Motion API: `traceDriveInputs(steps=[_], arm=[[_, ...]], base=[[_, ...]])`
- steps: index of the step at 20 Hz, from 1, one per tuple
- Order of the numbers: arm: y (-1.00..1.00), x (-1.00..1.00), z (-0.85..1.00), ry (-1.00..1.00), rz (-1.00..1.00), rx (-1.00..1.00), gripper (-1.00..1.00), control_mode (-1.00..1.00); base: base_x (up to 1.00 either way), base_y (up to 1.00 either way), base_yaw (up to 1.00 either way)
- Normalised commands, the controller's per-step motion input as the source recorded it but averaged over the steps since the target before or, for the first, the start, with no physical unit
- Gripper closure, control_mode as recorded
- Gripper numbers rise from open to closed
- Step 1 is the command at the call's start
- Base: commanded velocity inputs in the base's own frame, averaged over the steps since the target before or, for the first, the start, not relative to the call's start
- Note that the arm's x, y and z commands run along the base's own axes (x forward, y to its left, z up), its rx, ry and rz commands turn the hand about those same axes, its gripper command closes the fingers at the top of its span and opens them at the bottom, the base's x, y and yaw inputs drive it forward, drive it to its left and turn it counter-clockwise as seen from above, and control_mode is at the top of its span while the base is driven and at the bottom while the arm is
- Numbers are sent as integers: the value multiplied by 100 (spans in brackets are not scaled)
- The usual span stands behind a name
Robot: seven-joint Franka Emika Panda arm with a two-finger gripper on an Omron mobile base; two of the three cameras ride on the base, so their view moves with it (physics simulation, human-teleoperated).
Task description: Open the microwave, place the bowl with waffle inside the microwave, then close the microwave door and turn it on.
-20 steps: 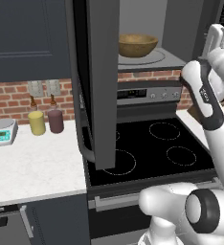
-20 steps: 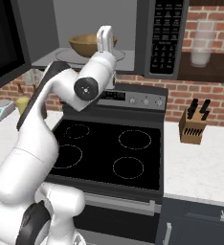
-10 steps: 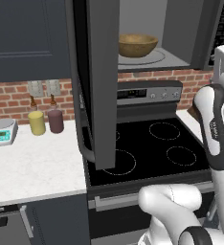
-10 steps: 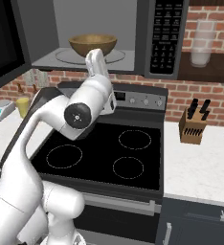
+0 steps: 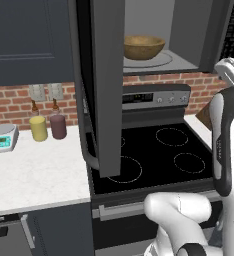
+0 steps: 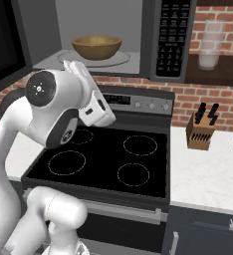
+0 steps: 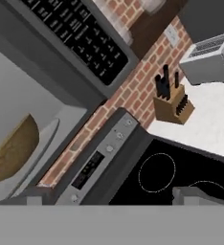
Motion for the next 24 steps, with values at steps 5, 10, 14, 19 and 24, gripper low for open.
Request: traceDriveInputs(steps=[5,10,14,19,24], arm=[[2,-14,-51,8,-3,-30,-100,-100],[7,0,-68,-2,-13,-27,-100,-100],[17,0,-79,-10,-14,-20,-100,-100],[10,1,-61,-20,-14,-12,-100,-100],[14,10,-44,-25,-16,-8,-100,-100]], base=[[0,0,0],[0,0,0],[0,0,0],[0,0,0],[0,0,0]])
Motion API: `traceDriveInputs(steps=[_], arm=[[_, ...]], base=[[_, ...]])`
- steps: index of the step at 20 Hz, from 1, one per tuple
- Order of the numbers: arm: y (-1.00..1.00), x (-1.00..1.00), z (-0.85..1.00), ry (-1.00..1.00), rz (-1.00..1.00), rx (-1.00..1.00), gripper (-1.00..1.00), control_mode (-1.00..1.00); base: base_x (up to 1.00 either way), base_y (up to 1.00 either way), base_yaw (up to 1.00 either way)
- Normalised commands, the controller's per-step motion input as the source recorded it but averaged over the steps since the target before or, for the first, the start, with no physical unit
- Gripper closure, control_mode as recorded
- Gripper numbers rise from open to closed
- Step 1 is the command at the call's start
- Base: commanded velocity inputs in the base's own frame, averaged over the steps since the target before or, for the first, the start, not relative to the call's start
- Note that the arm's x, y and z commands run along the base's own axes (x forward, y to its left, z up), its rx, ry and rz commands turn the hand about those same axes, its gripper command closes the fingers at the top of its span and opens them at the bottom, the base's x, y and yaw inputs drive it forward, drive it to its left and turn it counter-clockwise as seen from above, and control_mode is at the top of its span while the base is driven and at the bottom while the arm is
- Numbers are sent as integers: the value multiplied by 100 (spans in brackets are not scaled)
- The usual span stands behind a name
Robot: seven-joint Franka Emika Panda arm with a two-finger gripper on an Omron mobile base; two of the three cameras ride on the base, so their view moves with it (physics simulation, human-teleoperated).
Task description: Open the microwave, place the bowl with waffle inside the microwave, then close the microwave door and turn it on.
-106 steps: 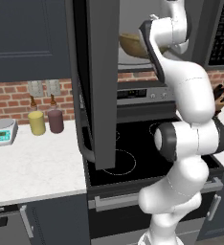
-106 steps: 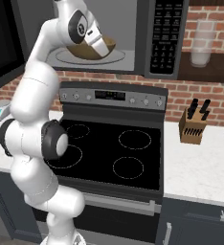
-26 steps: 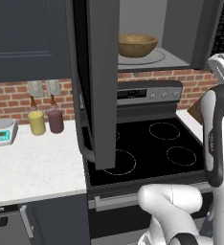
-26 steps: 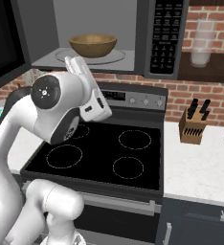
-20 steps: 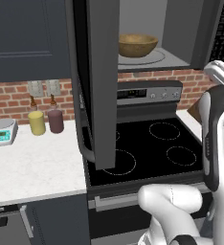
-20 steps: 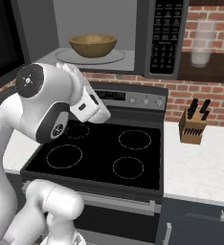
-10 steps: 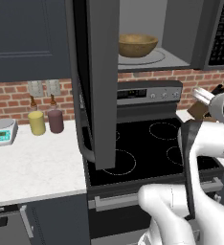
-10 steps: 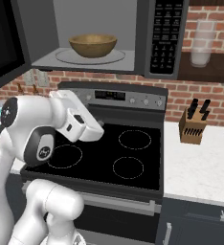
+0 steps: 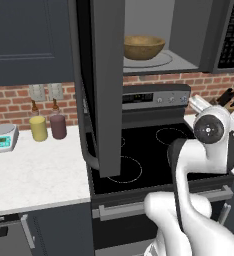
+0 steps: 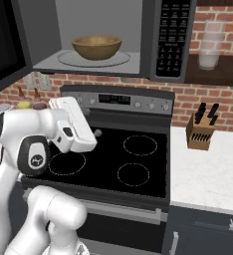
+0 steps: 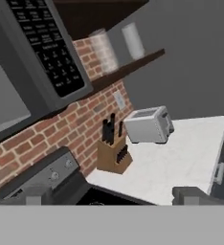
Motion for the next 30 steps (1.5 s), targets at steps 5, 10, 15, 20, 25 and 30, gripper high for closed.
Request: traceDriveInputs(steps=[5,10,15,20,25,30], arm=[[24,16,-43,-21,-16,-5,-100,-100],[34,24,-53,-16,-14,-8,-100,-100],[37,35,-63,-9,-13,-9,-100,-100],[35,35,-65,-7,-10,-7,-100,-100],[58,9,-47,-13,-4,-4,-100,-100],[84,-3,-22,-21,-1,-4,-100,-100]], base=[[0,0,0],[0,0,0],[0,0,0],[0,0,0],[0,0,0],[0,0,0]])
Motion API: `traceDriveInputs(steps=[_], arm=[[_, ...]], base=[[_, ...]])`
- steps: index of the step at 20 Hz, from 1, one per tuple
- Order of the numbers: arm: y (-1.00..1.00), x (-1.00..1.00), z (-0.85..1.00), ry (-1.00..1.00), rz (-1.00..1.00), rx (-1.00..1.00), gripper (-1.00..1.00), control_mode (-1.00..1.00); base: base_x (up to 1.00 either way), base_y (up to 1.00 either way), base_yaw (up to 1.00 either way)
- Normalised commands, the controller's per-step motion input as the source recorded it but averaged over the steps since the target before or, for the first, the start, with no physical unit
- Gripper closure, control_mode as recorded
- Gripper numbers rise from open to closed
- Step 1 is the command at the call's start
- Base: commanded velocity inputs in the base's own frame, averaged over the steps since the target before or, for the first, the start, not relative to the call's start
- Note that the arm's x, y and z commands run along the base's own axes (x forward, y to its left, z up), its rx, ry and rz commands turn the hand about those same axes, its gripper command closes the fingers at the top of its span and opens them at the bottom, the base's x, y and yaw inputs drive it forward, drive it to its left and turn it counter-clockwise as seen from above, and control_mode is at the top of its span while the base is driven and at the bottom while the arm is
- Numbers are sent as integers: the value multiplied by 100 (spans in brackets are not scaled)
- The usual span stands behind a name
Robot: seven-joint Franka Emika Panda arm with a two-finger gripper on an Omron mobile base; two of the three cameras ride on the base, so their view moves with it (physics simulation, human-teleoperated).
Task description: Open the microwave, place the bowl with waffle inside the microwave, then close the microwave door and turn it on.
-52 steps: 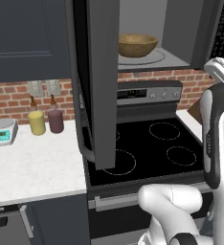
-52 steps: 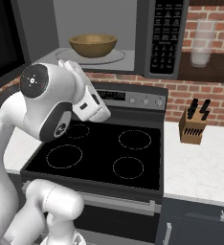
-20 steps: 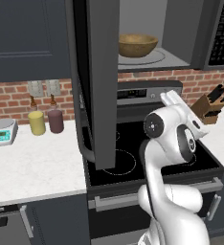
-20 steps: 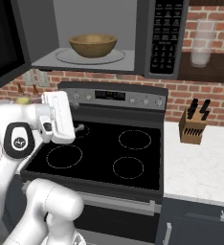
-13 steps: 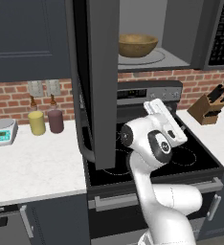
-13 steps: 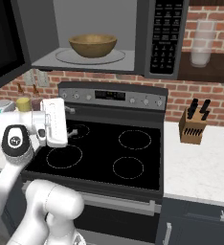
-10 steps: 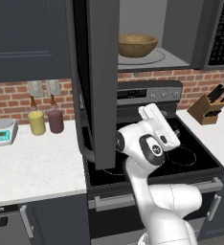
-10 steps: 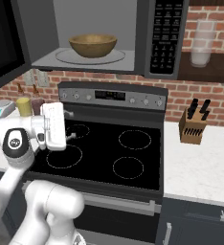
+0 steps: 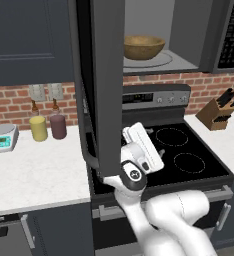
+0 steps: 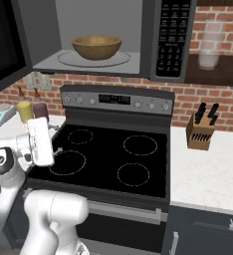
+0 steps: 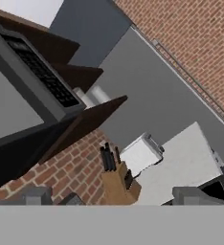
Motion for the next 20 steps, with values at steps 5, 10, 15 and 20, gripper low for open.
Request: traceDriveInputs(steps=[5,10,15,20], arm=[[94,-6,-9,-19,-3,-7,-100,-100],[80,0,-6,-18,-3,-7,-100,-100],[81,0,-1,-25,-2,-7,-100,-100],[84,-2,0,-25,-3,-8,-100,-100]], base=[[0,0,0],[0,0,0],[0,0,0],[0,0,0]])
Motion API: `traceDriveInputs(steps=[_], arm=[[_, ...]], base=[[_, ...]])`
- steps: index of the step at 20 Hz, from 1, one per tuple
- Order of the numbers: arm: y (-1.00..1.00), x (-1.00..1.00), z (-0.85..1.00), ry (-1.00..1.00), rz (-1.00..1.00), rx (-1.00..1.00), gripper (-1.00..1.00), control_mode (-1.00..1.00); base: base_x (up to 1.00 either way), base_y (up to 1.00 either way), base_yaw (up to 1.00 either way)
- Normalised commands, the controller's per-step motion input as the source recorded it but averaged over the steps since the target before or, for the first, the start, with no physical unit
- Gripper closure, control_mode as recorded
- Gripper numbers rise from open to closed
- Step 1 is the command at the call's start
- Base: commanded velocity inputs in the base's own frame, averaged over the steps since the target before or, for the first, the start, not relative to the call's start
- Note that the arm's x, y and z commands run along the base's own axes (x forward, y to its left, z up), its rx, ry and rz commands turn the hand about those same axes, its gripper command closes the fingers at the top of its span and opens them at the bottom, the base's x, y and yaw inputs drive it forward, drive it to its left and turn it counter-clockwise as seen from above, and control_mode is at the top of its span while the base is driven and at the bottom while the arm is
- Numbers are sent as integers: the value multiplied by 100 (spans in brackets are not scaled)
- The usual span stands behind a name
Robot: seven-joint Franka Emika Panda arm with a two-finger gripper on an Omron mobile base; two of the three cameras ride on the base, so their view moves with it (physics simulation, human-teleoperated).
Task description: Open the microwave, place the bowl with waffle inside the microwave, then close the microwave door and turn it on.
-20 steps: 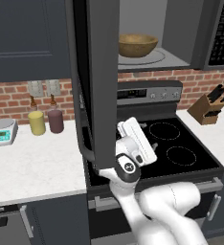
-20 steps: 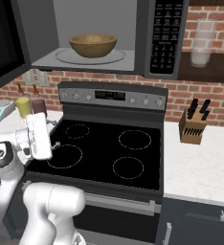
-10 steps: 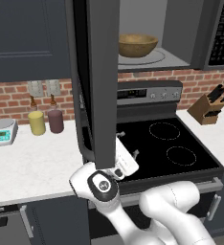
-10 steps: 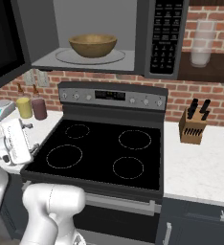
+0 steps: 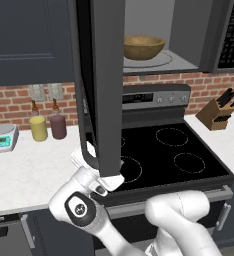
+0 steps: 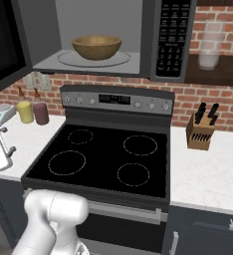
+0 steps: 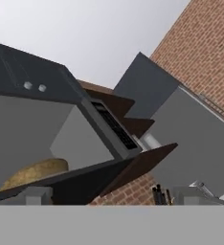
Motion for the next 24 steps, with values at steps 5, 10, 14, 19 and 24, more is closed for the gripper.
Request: traceDriveInputs(steps=[5,10,14,19,24], arm=[[88,0,0,-19,-3,-13,-100,-100],[86,0,0,-15,-3,-15,-100,-100],[78,0,0,-15,-3,-12,-100,-100],[64,0,0,-15,-2,-6,-100,-100],[48,1,0,-7,-1,-4,-100,-100]], base=[[0,0,0],[0,0,0],[0,0,0],[0,0,0],[0,0,0]])
